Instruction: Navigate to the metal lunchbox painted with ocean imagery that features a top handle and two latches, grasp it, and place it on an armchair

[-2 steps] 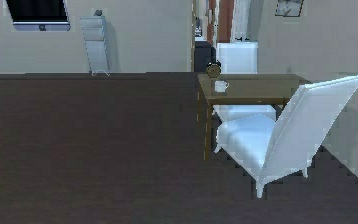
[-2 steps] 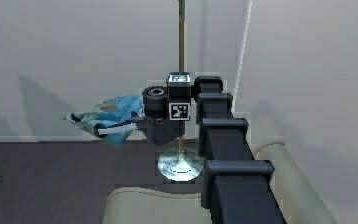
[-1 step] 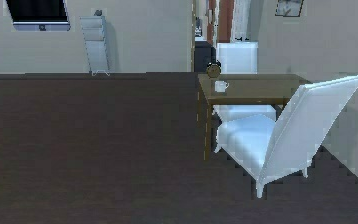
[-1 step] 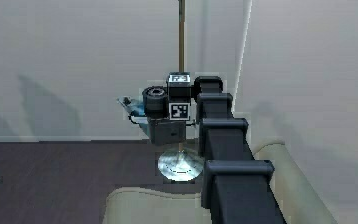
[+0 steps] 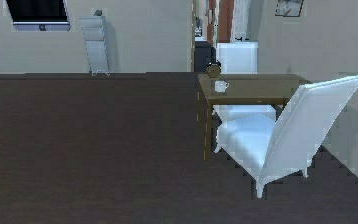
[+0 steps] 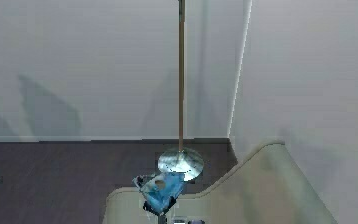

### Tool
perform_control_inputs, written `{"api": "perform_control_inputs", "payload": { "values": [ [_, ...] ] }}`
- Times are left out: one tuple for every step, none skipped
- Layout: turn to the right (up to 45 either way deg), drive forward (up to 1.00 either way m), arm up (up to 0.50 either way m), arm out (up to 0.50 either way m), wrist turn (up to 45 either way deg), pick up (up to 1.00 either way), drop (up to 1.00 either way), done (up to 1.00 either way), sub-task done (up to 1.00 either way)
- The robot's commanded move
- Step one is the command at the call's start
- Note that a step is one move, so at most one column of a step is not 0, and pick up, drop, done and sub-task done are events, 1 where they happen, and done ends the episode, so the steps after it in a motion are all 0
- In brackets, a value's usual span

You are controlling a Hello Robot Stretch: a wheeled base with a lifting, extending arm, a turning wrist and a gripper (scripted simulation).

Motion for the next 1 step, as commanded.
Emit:
{"api": "perform_control_inputs", "payload": {
  "values": [
    [0.0,0.0,-0.32,0.0,0.0,0.0,0.0,0.0,0.0]
  ]
}}
